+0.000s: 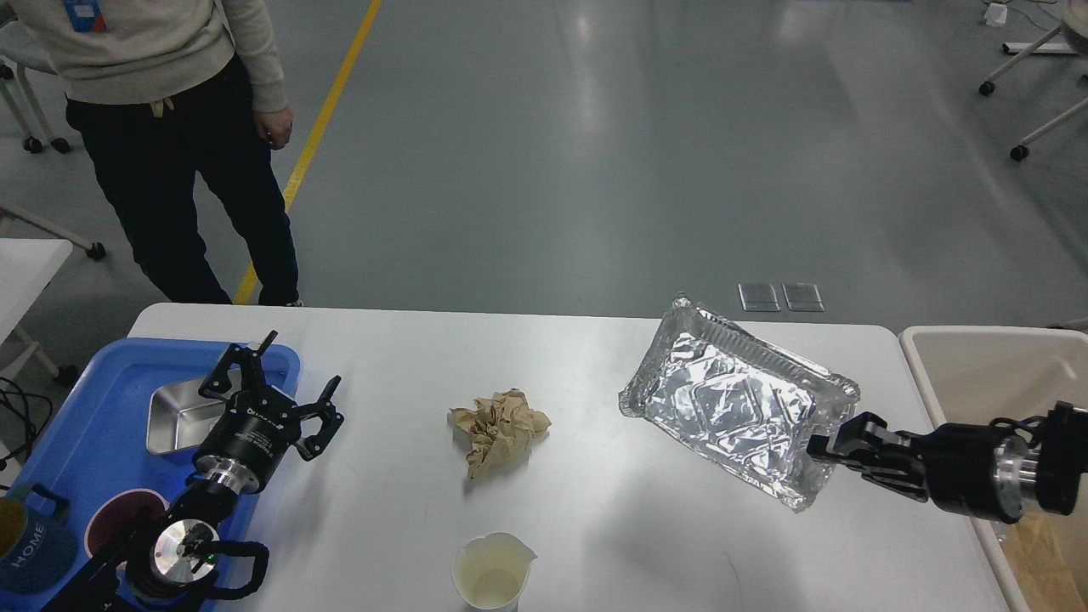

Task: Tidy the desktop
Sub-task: 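Lift the foil tray with the right gripper and carry it to table center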

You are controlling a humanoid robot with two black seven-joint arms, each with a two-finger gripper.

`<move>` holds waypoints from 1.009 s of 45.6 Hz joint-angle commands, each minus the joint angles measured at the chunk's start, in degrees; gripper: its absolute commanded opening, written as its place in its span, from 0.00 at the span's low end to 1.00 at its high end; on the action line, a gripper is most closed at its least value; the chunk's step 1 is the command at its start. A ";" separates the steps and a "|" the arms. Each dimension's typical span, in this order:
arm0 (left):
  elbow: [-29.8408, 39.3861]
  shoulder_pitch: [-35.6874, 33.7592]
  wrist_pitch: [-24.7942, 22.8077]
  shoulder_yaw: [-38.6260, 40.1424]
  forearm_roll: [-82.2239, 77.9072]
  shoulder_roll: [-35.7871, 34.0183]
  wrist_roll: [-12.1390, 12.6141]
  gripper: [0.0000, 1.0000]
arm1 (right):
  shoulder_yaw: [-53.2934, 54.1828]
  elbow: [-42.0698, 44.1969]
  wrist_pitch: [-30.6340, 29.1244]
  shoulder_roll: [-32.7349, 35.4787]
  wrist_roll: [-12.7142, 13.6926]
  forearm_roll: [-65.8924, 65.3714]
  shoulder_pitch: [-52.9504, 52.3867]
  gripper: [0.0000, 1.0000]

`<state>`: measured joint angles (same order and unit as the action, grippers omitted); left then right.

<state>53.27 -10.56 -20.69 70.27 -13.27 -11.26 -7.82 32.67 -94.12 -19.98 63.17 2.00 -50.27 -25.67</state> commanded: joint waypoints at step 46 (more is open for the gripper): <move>0.25 0.80 1.71 -0.75 -7.38 -2.37 -6.50 0.97 | -41.90 17.48 -2.87 -31.09 -1.82 8.17 -42.18 0.00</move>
<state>53.36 -9.64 -19.95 69.53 -19.50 -13.65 -12.11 -8.66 -76.84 -22.84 32.43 0.21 -42.10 -67.47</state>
